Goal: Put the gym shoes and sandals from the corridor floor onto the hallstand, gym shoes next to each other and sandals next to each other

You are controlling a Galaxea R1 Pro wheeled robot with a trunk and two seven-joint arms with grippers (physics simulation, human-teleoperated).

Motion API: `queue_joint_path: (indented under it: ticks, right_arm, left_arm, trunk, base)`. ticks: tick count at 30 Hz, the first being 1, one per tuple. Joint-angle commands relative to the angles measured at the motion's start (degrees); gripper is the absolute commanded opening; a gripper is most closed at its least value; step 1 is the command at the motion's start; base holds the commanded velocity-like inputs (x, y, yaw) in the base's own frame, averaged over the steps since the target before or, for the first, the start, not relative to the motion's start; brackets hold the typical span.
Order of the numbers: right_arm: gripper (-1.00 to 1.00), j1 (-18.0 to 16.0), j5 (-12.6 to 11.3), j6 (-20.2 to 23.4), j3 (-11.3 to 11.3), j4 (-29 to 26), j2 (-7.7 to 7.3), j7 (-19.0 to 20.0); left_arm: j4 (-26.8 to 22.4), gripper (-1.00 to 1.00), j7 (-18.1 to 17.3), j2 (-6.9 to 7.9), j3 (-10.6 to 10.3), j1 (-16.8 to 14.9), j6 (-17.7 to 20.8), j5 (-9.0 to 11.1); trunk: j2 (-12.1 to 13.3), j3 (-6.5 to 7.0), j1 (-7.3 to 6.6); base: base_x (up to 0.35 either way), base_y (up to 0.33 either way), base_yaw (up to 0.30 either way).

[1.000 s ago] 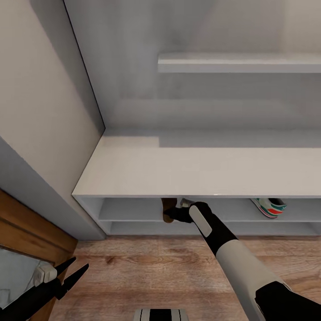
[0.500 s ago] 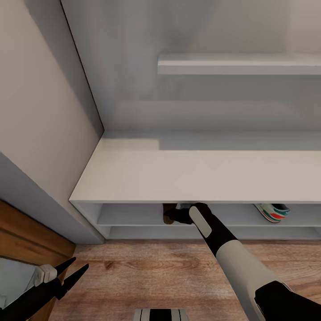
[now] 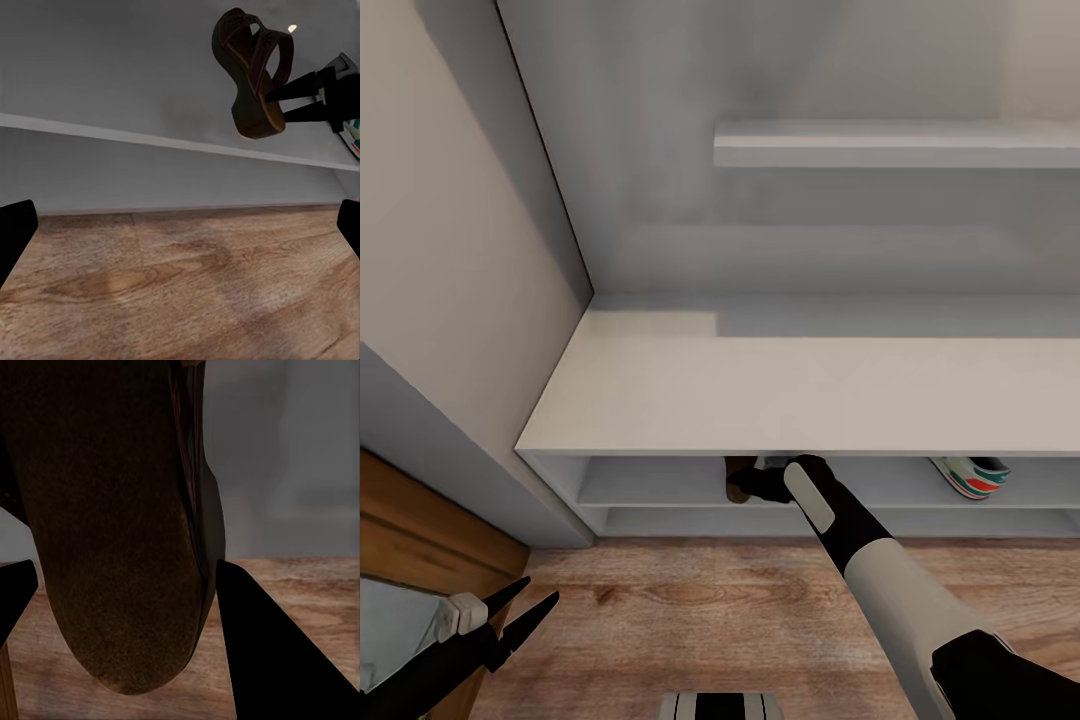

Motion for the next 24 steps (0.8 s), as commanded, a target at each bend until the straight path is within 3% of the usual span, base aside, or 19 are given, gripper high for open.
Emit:
queue_joint_path:
  ticks: [1,24]
  right_arm:
    - [1.00,0.00,-0.16,-0.04,0.00,0.00,-0.02,-0.08]
    - [1.00,0.00,-0.14,-0.04,0.01,-0.04,-0.03,-0.07]
  left_arm:
    - [0.00,1.00,0.00,0.00,0.00,0.00,0.00,-0.01]
    - [0.00,1.00,0.00,0.00,0.00,0.00,0.00,0.06]
  trunk:
    - [0.00,0.00,0.00]
    - [0.00,0.00,0.00]
  base:
    - [0.000,0.000,0.000]
    - [0.000,0.000,0.000]
